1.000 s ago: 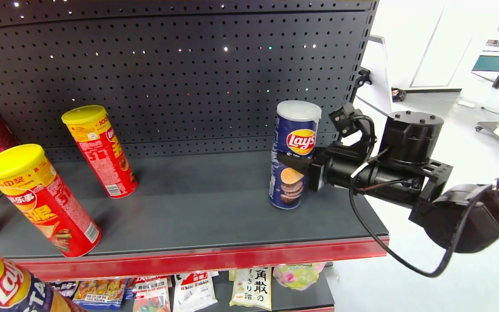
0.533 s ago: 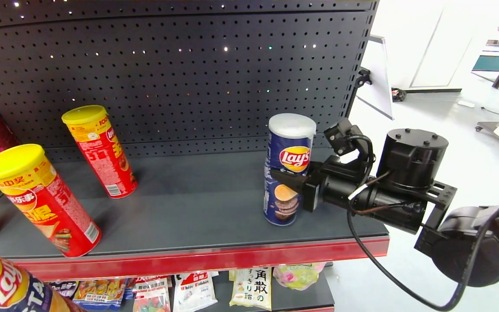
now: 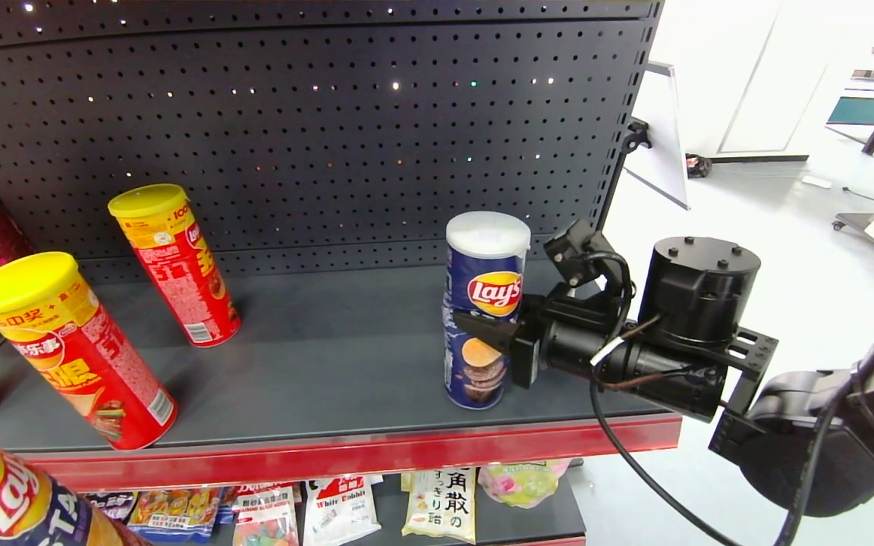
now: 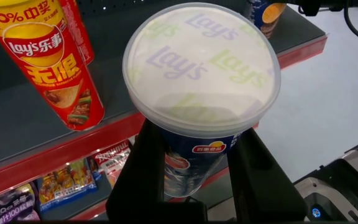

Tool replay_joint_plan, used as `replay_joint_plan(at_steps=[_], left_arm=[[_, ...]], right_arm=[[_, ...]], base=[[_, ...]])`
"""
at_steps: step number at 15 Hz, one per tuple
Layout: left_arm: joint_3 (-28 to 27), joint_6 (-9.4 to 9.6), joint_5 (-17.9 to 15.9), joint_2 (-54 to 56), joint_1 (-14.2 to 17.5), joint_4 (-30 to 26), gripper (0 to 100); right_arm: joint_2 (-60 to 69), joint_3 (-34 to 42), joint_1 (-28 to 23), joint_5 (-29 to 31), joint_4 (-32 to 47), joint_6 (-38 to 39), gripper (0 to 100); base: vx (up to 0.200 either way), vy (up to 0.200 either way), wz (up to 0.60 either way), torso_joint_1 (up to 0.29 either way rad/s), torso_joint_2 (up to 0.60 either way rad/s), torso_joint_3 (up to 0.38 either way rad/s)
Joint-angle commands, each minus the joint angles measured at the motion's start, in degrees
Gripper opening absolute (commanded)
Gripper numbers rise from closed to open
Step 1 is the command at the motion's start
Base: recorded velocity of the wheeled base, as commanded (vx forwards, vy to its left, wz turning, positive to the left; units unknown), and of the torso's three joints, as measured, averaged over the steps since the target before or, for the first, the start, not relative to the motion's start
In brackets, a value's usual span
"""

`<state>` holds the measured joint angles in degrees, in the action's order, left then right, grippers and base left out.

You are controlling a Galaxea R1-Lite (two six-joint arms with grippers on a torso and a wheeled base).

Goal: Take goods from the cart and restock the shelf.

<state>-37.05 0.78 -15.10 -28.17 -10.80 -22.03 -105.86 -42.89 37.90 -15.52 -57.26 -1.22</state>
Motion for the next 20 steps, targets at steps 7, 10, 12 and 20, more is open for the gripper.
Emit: replay_joint_plan(at_steps=[7, 10, 12, 20], left_arm=[[0.1, 0.01, 0.0, -0.1, 0.0, 0.0, 0], [0.2, 0.01, 0.0, 0.0, 0.0, 0.0, 0], [0.5, 0.01, 0.0, 0.0, 0.0, 0.1, 0], [0.5, 0.01, 0.0, 0.0, 0.0, 0.1, 0]], right_arm=[[-0.9, 0.3, 2.1, 0.0, -1.2, -0.7, 0], [-0.2, 0.6, 2.1, 0.0, -1.2, -0.7, 0], [-0.3, 0.7, 2.2, 0.0, -1.2, -0.7, 0], [-1.3, 0.8, 3.2, 0.0, -1.2, -1.4, 0]], base=[[0.000, 0.000, 0.00, 0.000, 0.00, 0.000], [0.000, 0.000, 0.00, 0.000, 0.00, 0.000], [0.000, 0.000, 0.00, 0.000, 0.00, 0.000], [0.000, 0.000, 0.00, 0.000, 0.00, 0.000]])
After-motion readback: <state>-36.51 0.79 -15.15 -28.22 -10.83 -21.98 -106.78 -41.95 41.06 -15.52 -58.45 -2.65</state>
